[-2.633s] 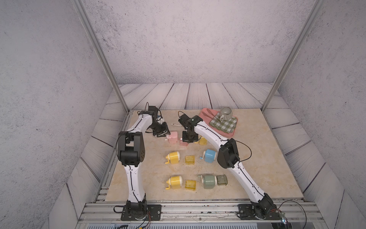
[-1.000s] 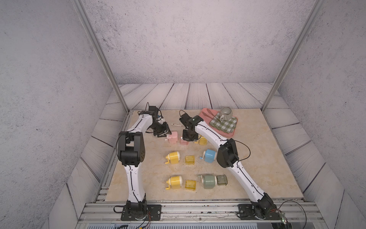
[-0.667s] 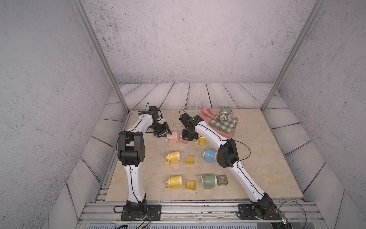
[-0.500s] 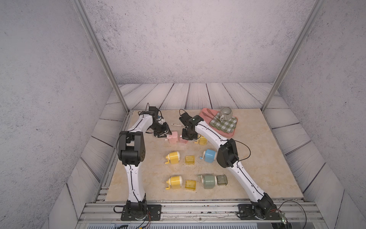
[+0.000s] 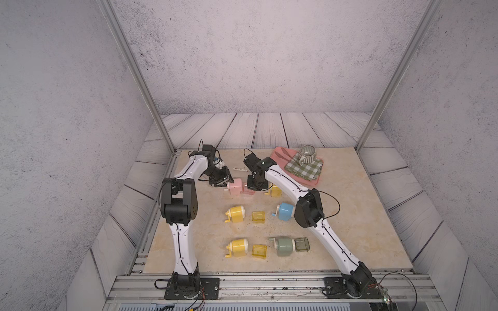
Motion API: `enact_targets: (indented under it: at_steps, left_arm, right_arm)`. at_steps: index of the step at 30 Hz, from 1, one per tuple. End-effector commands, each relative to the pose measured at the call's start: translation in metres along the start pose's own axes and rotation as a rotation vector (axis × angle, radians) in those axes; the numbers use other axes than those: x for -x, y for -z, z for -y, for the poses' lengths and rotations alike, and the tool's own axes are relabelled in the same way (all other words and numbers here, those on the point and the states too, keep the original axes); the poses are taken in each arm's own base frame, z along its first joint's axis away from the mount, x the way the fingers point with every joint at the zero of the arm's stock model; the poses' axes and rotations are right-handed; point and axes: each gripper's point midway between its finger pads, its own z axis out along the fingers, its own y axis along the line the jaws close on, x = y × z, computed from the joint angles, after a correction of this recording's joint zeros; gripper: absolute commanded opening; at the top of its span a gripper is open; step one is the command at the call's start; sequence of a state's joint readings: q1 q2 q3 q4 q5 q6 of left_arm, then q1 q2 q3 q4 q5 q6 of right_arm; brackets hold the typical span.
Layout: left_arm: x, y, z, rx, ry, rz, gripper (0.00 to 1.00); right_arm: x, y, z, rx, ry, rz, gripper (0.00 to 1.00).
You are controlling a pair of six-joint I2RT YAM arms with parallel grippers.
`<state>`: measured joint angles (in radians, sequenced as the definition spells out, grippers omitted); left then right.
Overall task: Put the tray back into the pencil sharpener
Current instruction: Pick up the container from the center of the board.
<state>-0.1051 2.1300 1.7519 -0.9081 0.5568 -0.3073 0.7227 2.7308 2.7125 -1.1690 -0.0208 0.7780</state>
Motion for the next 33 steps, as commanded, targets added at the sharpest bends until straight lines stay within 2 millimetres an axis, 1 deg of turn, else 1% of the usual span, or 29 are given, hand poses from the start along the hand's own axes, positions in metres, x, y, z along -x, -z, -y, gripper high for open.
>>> enact_targets:
  at_steps: [1,2,7,14,18,25,30,33]
  left_arm:
    - [-0.002,-0.007,0.000,-0.003,0.004,-0.024,0.47]
    - [-0.001,-0.007,0.000,-0.004,0.003,-0.024,0.47]
    - [-0.001,-0.007,0.001,-0.008,0.003,-0.023,0.48]
    - [-0.001,-0.009,0.002,-0.013,-0.001,-0.025,0.48]
    - [-0.001,-0.010,0.004,-0.015,-0.005,-0.028,0.48]
    - [-0.001,-0.009,0.005,-0.016,-0.006,-0.027,0.48]
    - [-0.001,-0.009,0.006,-0.016,-0.007,-0.027,0.48]
    - [0.000,-0.009,0.006,-0.017,-0.008,-0.027,0.48]
  right_arm:
    - [0.002,0.000,0.001,-0.009,0.001,0.009,0.11]
    - [0.002,0.001,0.000,-0.008,0.001,0.011,0.12]
    - [0.002,0.000,-0.001,0.001,-0.003,0.009,0.12]
    - [0.006,0.000,-0.005,0.017,-0.006,0.023,0.07]
    - [0.003,-0.002,-0.005,0.012,-0.001,0.018,0.06]
    - [0.004,-0.001,-0.002,0.000,0.006,0.020,0.04]
    - [-0.002,-0.004,0.003,-0.032,0.020,0.006,0.02]
    - [-0.003,-0.002,0.007,-0.069,0.046,0.016,0.01]
